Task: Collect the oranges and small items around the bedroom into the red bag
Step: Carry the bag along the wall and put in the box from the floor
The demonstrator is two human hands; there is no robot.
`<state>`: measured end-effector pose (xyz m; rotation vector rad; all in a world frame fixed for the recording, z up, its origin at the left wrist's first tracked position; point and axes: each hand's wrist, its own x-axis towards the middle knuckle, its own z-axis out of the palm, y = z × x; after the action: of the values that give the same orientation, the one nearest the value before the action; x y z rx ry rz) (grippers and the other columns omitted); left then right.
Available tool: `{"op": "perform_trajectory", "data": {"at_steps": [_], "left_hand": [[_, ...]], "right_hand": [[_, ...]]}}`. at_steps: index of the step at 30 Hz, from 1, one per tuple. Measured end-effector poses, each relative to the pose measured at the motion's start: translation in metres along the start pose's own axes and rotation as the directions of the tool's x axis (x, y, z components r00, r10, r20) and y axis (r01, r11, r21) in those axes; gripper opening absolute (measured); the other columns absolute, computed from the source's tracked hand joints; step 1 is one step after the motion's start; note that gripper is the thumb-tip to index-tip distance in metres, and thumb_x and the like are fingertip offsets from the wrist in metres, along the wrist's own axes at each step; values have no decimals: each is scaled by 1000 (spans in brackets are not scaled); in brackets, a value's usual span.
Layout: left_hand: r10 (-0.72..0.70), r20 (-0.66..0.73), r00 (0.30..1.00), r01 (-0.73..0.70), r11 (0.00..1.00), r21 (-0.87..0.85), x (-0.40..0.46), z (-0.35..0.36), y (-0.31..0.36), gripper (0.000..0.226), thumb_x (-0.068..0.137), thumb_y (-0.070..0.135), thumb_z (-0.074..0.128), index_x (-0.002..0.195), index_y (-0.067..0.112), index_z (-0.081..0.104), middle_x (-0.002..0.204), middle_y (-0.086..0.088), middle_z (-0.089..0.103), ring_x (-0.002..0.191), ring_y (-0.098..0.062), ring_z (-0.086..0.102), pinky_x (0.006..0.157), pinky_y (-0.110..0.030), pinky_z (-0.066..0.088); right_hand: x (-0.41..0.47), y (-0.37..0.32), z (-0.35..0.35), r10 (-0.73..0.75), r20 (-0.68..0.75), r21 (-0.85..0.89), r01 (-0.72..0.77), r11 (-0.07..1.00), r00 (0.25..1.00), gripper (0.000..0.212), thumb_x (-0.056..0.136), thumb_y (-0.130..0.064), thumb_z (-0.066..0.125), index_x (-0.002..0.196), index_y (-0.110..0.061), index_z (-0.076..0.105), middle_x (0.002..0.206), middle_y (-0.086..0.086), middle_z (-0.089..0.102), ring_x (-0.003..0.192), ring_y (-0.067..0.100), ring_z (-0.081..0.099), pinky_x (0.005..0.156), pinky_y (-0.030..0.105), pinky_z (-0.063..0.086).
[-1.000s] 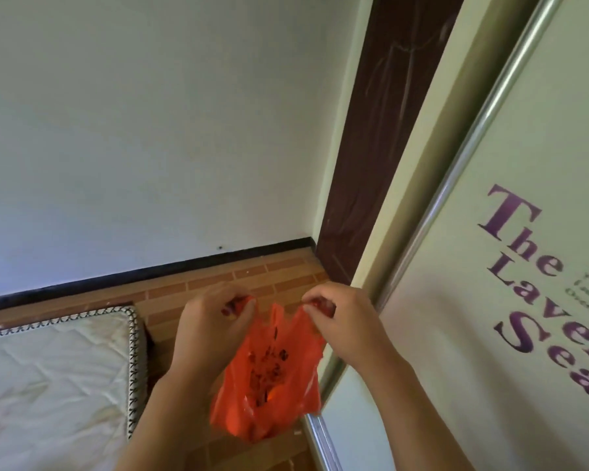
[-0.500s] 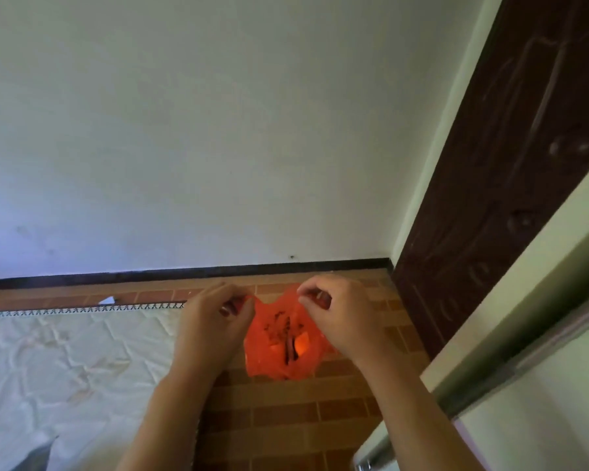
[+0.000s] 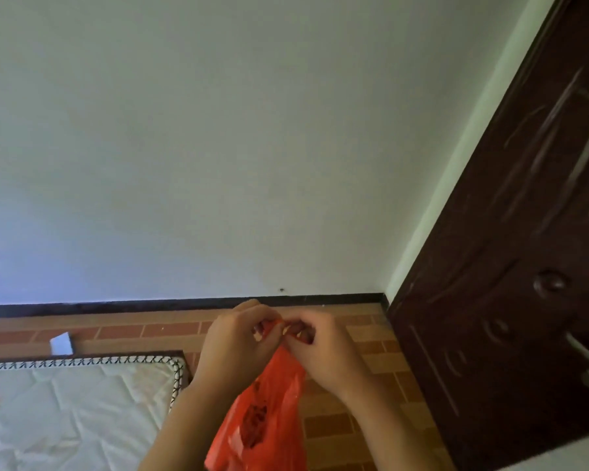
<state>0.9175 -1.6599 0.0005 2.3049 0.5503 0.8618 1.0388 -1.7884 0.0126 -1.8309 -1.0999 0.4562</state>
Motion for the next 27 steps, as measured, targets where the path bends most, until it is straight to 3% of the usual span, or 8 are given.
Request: {"op": "perform_trajectory", "data": {"at_steps": [8,11,15,20,24,27], "left_hand": [[-5,62,998,11,997,-83,105,-6,-74,6,83,30,70,83,33,75,78,18,67,74,-6,65,65,-31,55],[-36,51,998,41,994,-98,130,-6,-99,14,86,19,78,82,32,75,77,18,67,74,-7,66,66,-30,56],[-61,23,998,63,992,-110,159,-6,-125,22,84,12,81,80,33,75,75,18,67,73,-8,66,65,-29,55],[-117,-50,992,112,989,-99,203,-5,-159,21,83,11,80,79,31,76,74,16,68,71,-10,66,65,-34,56],[-183,-133,974,174,982,-80,239,-7,-186,25,82,9,79,77,32,74,75,15,68,70,-10,67,65,-34,57],[-213,-218,952,207,977,-49,271,-4,-204,21,82,12,76,75,31,73,75,15,68,69,-11,66,65,-35,57]], "right_hand": [[114,5,9,120,-108,-61,-127,990,987,8,93,-27,76,100,-27,79,86,-12,75,78,3,69,69,18,53],[140,7,8,105,-148,-193,-132,972,983,9,92,-25,76,100,-28,78,87,-19,71,83,-8,64,69,11,50],[177,15,-1,100,-176,-290,-148,945,979,10,93,-25,77,100,-31,78,83,-24,67,82,-8,63,66,6,49],[246,32,-6,77,-168,-223,-114,968,983,9,92,-19,77,97,-26,79,65,-27,62,67,-6,62,59,9,47],[318,49,-7,3,-147,-207,-33,978,989,12,90,-16,79,95,-26,80,72,-33,65,66,0,63,60,10,45],[372,62,-8,-44,-99,-188,24,982,994,10,90,-15,79,94,-24,79,68,-26,65,65,0,63,58,9,45]]}}
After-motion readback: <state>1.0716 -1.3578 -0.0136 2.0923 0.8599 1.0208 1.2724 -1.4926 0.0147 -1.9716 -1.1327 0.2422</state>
